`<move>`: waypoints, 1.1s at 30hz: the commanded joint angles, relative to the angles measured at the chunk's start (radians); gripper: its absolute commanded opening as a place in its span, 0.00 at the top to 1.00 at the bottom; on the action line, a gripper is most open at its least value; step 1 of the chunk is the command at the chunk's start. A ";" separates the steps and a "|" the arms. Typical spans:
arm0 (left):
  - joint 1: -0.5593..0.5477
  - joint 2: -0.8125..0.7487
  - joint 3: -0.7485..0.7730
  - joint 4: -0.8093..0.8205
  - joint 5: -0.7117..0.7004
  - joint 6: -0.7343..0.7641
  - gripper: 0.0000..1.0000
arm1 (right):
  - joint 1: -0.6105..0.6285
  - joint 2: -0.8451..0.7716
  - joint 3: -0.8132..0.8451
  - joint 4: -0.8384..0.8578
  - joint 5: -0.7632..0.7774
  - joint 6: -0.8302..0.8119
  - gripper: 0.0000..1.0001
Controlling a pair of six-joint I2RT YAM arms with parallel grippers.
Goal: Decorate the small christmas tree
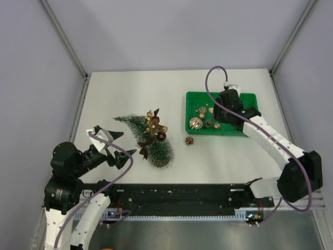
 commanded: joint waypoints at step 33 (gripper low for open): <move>0.000 -0.096 -0.140 0.042 -0.041 -0.043 0.20 | -0.042 0.445 0.063 0.314 -0.028 -0.077 0.69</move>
